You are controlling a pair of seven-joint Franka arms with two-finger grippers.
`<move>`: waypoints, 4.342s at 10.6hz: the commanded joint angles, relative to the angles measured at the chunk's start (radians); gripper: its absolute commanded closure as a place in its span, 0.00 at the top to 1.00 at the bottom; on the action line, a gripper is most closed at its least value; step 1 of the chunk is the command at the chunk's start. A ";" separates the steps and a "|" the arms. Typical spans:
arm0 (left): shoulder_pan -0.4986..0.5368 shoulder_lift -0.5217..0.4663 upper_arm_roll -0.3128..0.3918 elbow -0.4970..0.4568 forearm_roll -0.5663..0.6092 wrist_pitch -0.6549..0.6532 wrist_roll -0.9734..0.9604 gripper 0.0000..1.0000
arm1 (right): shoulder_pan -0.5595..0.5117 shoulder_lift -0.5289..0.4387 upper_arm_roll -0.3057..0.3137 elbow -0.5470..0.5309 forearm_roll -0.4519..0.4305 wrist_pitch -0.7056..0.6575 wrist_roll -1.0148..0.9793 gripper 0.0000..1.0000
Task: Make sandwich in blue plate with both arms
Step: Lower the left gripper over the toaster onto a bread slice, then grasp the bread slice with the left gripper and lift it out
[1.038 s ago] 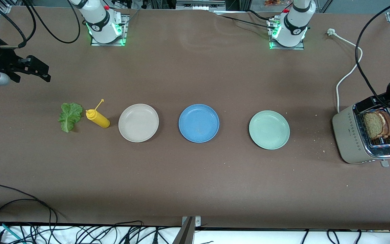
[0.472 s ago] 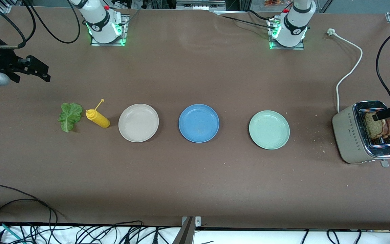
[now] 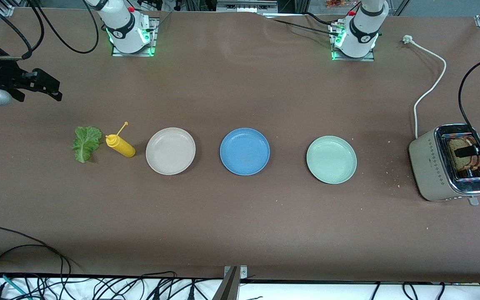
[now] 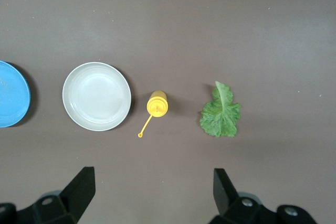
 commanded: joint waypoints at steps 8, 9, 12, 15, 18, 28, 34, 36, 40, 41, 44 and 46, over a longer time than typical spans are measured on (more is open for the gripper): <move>0.037 0.065 -0.010 0.001 0.030 0.045 0.058 0.87 | -0.003 0.006 0.000 0.021 0.022 -0.012 -0.001 1.00; 0.037 0.072 -0.010 0.001 0.030 0.045 0.058 0.87 | -0.003 0.006 0.000 0.021 0.022 -0.012 -0.001 1.00; 0.039 0.079 -0.010 -0.001 0.030 0.042 0.085 0.87 | -0.002 0.006 0.000 0.021 0.021 -0.008 -0.001 1.00; 0.039 0.093 -0.010 -0.001 0.030 0.040 0.091 0.87 | -0.002 0.006 0.002 0.026 0.021 -0.006 -0.001 1.00; 0.040 0.095 -0.008 0.004 0.032 0.040 0.104 0.88 | 0.000 0.014 0.002 0.041 0.022 -0.006 -0.001 1.00; 0.044 0.107 -0.010 0.004 0.075 0.037 0.101 0.25 | -0.003 0.018 0.000 0.044 0.022 -0.006 -0.002 1.00; 0.041 0.093 -0.013 0.022 0.076 -0.010 0.099 0.00 | -0.003 0.018 0.000 0.044 0.022 -0.006 -0.002 1.00; 0.037 0.092 -0.020 0.115 0.075 -0.139 0.101 0.00 | -0.003 0.018 0.000 0.044 0.022 -0.006 -0.002 1.00; 0.004 0.057 -0.030 0.252 0.057 -0.348 0.099 0.00 | -0.003 0.018 0.002 0.044 0.022 -0.006 -0.002 1.00; -0.025 0.040 -0.030 0.252 0.050 -0.349 0.092 0.00 | -0.003 0.018 0.000 0.044 0.022 -0.006 -0.002 1.00; -0.076 0.013 -0.030 0.251 -0.135 -0.368 -0.069 0.00 | -0.003 0.018 0.002 0.044 0.022 -0.006 -0.002 1.00; -0.172 0.013 -0.025 0.248 -0.241 -0.366 -0.257 0.00 | -0.003 0.018 0.002 0.044 0.022 -0.006 -0.002 1.00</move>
